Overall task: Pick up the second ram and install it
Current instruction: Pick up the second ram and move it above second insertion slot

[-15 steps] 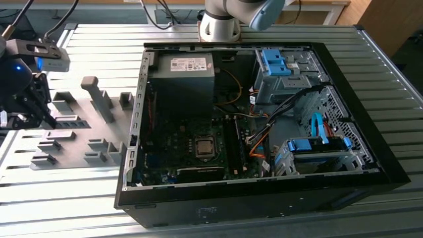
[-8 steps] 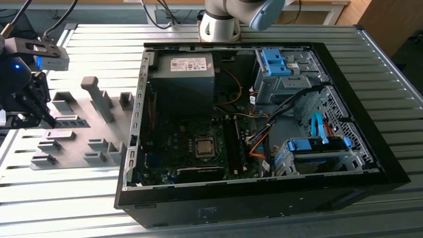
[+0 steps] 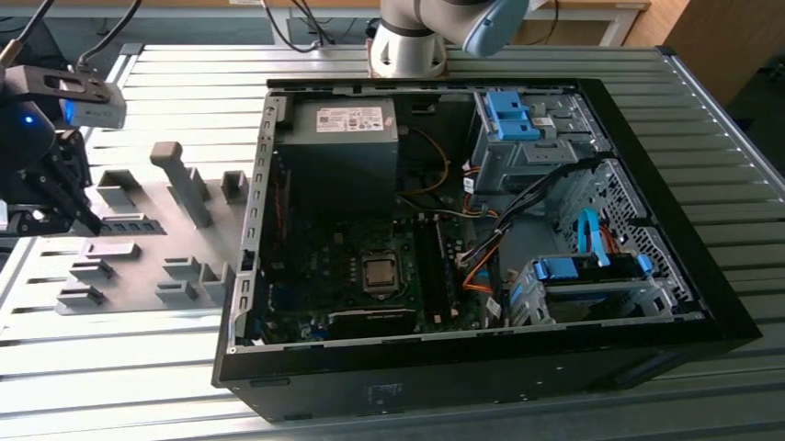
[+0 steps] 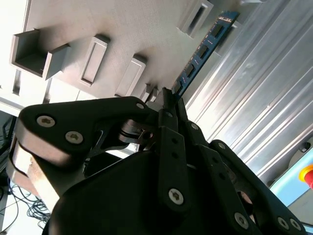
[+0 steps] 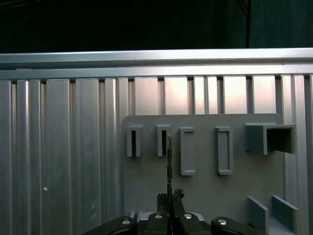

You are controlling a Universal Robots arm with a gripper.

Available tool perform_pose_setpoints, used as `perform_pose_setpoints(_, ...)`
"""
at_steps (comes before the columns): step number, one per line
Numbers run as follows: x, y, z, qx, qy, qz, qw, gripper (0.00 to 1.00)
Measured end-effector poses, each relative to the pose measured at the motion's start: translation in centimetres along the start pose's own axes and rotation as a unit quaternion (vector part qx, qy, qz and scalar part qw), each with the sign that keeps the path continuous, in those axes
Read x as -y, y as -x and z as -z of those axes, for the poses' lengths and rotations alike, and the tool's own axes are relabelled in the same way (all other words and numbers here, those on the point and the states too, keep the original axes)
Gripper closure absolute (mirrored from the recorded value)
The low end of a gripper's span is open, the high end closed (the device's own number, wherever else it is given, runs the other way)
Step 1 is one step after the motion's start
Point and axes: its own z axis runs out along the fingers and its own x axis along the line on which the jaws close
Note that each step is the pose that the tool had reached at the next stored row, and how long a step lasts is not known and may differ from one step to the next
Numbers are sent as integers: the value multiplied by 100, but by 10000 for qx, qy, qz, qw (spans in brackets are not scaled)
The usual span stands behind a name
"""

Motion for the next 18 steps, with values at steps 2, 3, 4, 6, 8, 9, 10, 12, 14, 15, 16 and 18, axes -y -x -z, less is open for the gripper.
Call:
perform_pose_setpoints(2, 0, 0, 10, 0, 0, 0, 10000, 86)
perform_pose_setpoints(3, 0, 0, 15, 0, -1, 0, 10000, 86)
perform_pose_setpoints(4, 0, 0, 20, 0, 0, 0, 10000, 86)
perform_pose_setpoints(6, 0, 0, 29, 0, 0, 0, 10000, 86)
perform_pose_setpoints(8, 0, 0, 38, 0, 0, 0, 10000, 86)
perform_pose_setpoints(9, 0, 0, 41, 0, 0, 0, 10000, 86)
perform_pose_setpoints(10, 0, 0, 46, 0, 0, 0, 10000, 86)
perform_pose_setpoints(12, 0, 1, 56, 0, 0, 0, 10000, 86)
perform_pose_setpoints(14, 0, 1, 67, 0, 0, 0, 10000, 86)
perform_pose_setpoints(15, 0, 1, 72, 0, 0, 0, 10000, 86)
perform_pose_setpoints(16, 0, 1, 78, 0, 0, 0, 10000, 86)
perform_pose_setpoints(18, -1, 1, 90, 0, 0, 0, 10000, 86)
